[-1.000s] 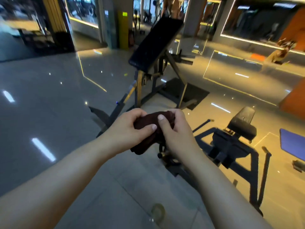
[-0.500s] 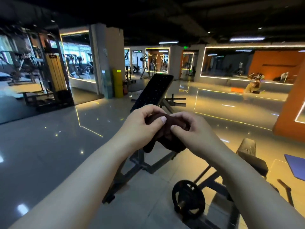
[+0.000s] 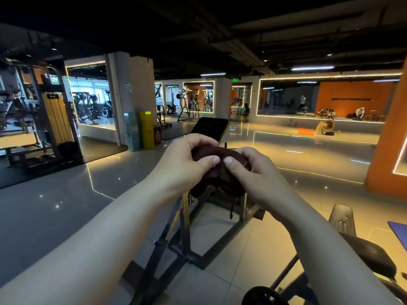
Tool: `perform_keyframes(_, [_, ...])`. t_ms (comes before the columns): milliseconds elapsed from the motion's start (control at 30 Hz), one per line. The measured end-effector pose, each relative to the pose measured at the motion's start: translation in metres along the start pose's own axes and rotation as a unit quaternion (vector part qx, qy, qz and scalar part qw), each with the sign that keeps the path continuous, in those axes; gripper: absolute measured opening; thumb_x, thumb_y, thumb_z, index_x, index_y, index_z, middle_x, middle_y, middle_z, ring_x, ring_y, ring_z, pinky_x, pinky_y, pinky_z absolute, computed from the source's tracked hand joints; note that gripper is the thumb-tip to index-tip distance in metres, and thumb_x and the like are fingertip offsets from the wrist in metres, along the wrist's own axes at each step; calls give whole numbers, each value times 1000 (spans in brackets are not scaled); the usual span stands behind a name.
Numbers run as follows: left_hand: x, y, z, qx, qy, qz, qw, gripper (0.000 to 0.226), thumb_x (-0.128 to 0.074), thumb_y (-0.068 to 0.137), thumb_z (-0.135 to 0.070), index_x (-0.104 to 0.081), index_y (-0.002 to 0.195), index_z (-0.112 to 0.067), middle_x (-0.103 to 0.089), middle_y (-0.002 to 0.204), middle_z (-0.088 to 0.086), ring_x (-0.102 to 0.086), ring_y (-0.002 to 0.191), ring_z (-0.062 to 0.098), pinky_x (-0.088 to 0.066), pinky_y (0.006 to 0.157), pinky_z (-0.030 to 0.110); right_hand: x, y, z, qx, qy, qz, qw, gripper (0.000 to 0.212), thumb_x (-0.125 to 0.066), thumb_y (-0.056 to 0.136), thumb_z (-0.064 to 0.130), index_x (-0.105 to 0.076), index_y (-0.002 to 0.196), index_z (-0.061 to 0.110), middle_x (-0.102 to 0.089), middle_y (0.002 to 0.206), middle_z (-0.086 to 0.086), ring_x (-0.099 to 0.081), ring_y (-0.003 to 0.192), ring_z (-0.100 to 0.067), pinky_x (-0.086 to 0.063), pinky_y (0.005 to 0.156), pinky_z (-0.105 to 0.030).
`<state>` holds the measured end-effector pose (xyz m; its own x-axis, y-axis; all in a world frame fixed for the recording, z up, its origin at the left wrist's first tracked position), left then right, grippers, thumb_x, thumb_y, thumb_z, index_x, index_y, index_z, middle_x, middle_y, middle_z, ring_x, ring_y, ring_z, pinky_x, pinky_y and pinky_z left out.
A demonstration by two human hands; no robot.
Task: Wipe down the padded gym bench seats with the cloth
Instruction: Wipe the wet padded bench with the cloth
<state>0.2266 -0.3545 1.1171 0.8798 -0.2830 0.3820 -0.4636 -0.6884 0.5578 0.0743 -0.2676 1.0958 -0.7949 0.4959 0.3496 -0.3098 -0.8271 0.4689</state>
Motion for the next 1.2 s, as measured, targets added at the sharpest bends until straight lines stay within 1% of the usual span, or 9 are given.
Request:
perform_keyframes(100, [9, 33, 27, 25, -23, 5, 999, 31, -77, 86, -13, -70, 110, -32, -71, 105, -6, -69, 95, 7, -60, 82, 30, -13, 36, -13, 4, -10, -4, 1000, 23, -63, 95, 44, -65, 100, 22, -68, 88, -6, -66, 75, -15, -57, 65, -35])
perform_keyframes(233, [15, 71, 60, 31, -29, 20, 999, 27, -73, 88, -10, -73, 109, -29, -72, 103, -6, -69, 93, 6, -60, 82, 30, -31, 79, -32, 8, -35, 5, 999, 21, -60, 97, 46, -63, 99, 25, -68, 90, -6, -67, 81, -21, -58, 76, -46])
perform_keyframes(333, [15, 102, 83, 15, 2, 15, 1000, 22, -70, 92, -14, -73, 107, -30, -70, 102, -10, -67, 91, 4, -60, 79, 26, -43, 116, -51, 13, -51, 7, 999, 4, -58, 101, 32, -61, 100, 30, -67, 91, 2, -65, 84, -16, -58, 75, -41])
perform_keyframes(467, [14, 150, 129, -23, 54, 3, 998, 15, -63, 96, -23, -70, 100, -35, -66, 98, -17, -62, 88, -1, -54, 76, 23, -68, 172, -79, 5, -47, 8, 999, 16, -51, 104, 19, -60, 105, 32, -66, 99, 3, -64, 92, -15, -55, 75, -32])
perform_keyframes(667, [36, 236, 208, -30, 65, 27, 997, 10, -60, 97, -35, -69, 99, -36, -67, 93, -19, -61, 87, -5, -53, 77, 24, -109, 260, -116, 20, -79, -17, 997, 11, -54, 103, 32, -57, 113, 34, -65, 103, 9, -63, 95, -9, -56, 83, -37])
perform_keyframes(833, [42, 315, 274, 47, -59, 84, 994, 21, -79, 84, -24, -74, 102, -33, -74, 100, -8, -70, 94, 7, -60, 80, 29, -122, 337, -155, -8, -106, -59, 993, 11, -55, 101, 40, -58, 107, 31, -65, 97, 8, -63, 90, -10, -55, 78, -36])
perform_keyframes(1000, [22, 381, 331, 70, -83, 127, 986, 17, -83, 79, -18, -75, 92, -28, -76, 87, -5, -73, 82, 13, -59, 72, 30, -129, 395, -204, -28, -123, -59, 990, 9, -52, 103, 41, -55, 100, 32, -63, 88, 12, -59, 78, 2, -41, 61, -16])
perform_keyframes(1067, [4, 404, 355, 66, -90, 128, 985, 14, -80, 83, -20, -73, 89, -30, -74, 86, -5, -72, 84, 16, -58, 71, 30, -126, 417, -227, -33, -135, -59, 989, 11, -54, 102, 42, -55, 99, 32, -63, 84, 11, -60, 74, 1, -41, 59, -15])
perform_keyframes(1200, [-36, 450, 401, 39, -46, 126, 990, 12, -71, 91, -26, -65, 93, -36, -69, 90, -12, -66, 82, 4, -54, 69, 21, -116, 465, -281, -43, -145, -38, 988, 11, -55, 103, 34, -58, 112, 28, -64, 94, 11, -62, 84, -4, -50, 68, -21])
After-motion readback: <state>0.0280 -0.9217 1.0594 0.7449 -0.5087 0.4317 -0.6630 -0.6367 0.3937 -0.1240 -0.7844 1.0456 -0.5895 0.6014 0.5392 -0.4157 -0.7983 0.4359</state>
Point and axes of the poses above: each hand's wrist, its own y-axis towards the middle knuckle, its own x-axis out of the back of the hand, z = x × y, the point moved 1 cm from there along y, towards the middle knuckle
